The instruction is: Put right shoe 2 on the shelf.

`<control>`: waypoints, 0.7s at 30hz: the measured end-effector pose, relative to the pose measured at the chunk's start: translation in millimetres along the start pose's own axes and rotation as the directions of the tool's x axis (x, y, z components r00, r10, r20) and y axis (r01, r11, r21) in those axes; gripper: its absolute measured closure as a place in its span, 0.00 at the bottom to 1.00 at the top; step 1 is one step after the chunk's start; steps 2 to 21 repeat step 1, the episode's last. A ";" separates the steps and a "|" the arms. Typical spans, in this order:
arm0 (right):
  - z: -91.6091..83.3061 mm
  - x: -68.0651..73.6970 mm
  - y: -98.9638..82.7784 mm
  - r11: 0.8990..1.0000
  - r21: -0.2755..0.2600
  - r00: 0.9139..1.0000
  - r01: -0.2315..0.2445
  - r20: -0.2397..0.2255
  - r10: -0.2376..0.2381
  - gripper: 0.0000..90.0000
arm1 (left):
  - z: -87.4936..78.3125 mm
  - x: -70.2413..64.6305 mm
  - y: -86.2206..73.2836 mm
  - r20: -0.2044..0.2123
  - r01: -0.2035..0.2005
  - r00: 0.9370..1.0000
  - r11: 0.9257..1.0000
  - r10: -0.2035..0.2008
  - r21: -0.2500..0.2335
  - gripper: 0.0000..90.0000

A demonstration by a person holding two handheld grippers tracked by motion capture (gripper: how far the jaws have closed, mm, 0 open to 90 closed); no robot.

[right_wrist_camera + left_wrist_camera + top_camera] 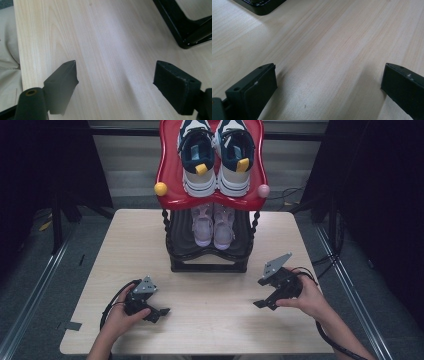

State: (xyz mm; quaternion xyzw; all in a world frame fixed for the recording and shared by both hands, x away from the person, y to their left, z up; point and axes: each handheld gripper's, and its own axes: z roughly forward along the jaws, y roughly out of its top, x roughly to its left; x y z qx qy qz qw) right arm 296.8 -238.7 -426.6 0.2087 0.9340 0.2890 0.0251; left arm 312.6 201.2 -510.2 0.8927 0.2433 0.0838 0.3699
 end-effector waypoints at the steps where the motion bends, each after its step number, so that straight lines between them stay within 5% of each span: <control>1: 1.5 0.1 -1.9 1.000 -0.003 1.000 -0.007 -0.003 0.007 0.20 | 0.0 0.0 0.0 0.000 0.000 1.000 1.000 0.000 0.000 0.00; 21: 1.5 0.1 -1.9 1.000 -0.003 1.000 -0.007 -0.003 0.007 0.20 | 0.0 0.0 0.0 0.000 0.000 1.000 1.000 0.000 0.000 0.00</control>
